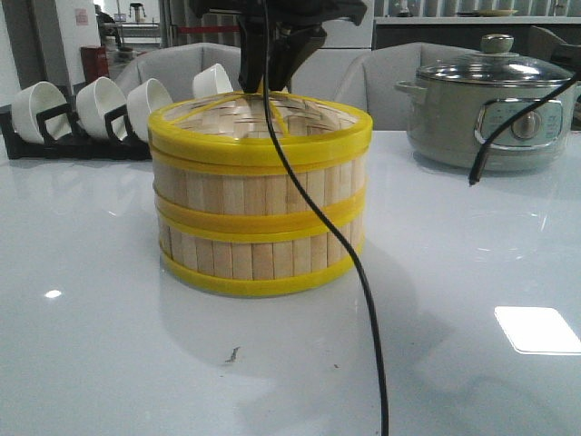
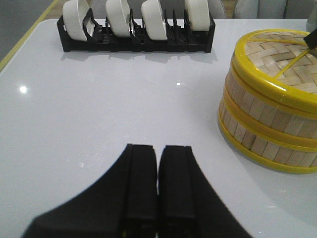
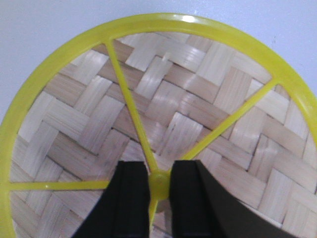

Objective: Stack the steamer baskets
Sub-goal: 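Lower the lid onto the top basket and open the right gripper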

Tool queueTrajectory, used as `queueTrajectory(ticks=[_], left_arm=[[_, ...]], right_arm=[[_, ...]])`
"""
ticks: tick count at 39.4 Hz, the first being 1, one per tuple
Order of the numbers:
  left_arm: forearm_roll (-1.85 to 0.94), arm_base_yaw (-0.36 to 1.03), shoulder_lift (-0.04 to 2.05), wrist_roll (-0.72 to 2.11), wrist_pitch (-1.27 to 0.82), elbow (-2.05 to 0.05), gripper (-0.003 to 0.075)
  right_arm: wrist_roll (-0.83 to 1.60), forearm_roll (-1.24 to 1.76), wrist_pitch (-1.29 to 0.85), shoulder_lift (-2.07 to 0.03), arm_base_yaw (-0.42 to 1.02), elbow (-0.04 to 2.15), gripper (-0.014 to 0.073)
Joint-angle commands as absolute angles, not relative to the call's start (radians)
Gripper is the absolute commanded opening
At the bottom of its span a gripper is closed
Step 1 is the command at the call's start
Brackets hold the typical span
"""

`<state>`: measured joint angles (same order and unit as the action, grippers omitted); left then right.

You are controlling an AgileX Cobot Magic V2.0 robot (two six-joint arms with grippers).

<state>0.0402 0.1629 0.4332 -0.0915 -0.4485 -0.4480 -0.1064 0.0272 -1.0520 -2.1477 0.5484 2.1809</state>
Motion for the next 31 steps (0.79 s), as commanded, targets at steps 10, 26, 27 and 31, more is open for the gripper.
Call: queueTrajectory(ticks=[10,26,27,31], left_arm=[[0.035,0.163,0.437,-0.099,-0.365,-0.477,0.0085],[0.035,0.163,0.437,-0.099,-0.365,-0.477,0.0085],[0.035,0.163,0.437,-0.099,-0.365,-0.477,0.0085],[0.035,0.163,0.437,-0.099,-0.365,-0.477,0.0085]], right_arm=[[-0.095,0.012,-1.019,-2.086,0.537,2.216,0.0058],[-0.095,0.012,-1.008,-2.086,0.537,2.216,0.0328],[-0.095,0.012,-1.008,-2.086,0.537,2.216,0.0384],[-0.095,0.012,-1.006,-2.086,0.537,2.216,0.05]])
